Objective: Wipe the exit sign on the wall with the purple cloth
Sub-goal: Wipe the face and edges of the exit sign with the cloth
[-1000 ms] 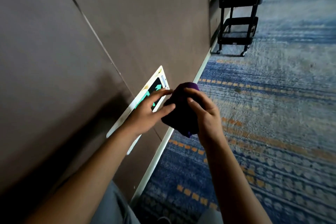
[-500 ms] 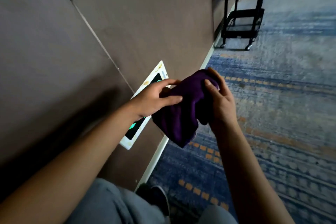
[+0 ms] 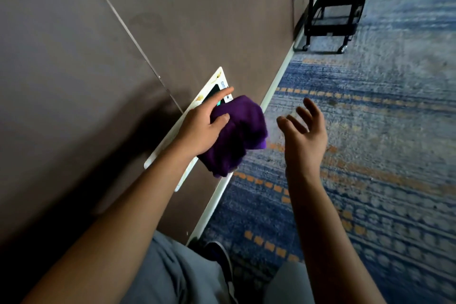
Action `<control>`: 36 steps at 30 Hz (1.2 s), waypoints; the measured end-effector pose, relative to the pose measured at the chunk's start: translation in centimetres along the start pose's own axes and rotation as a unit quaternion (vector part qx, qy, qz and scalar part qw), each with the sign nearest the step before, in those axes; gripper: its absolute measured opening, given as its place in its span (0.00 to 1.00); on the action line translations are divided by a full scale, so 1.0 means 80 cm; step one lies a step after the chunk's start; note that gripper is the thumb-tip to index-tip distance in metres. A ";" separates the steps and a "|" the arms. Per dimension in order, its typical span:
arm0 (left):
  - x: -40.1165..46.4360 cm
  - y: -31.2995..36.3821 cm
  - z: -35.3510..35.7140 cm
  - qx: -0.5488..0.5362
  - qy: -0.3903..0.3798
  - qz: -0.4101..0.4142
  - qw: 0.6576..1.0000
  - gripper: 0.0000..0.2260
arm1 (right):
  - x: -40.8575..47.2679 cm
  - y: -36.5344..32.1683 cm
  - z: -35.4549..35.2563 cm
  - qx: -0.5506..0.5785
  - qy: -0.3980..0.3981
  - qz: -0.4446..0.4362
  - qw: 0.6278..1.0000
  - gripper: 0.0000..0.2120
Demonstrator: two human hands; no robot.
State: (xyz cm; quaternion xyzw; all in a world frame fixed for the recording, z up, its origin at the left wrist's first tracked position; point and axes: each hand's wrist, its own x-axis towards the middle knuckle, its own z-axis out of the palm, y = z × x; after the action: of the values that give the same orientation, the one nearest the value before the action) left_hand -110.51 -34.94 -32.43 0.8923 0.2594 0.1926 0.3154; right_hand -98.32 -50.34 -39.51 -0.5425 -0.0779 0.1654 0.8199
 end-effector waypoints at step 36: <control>-0.002 0.010 -0.008 -0.072 0.005 0.065 0.995 0.30 | 0.011 0.044 0.065 -0.027 -0.028 0.085 0.996 0.17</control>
State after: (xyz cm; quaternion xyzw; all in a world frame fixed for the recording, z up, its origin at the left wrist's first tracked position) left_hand -110.71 -35.29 -31.43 0.8811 0.1879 0.2355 0.3645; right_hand -99.74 -44.29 -40.73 -0.5640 -0.0583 0.2476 0.7856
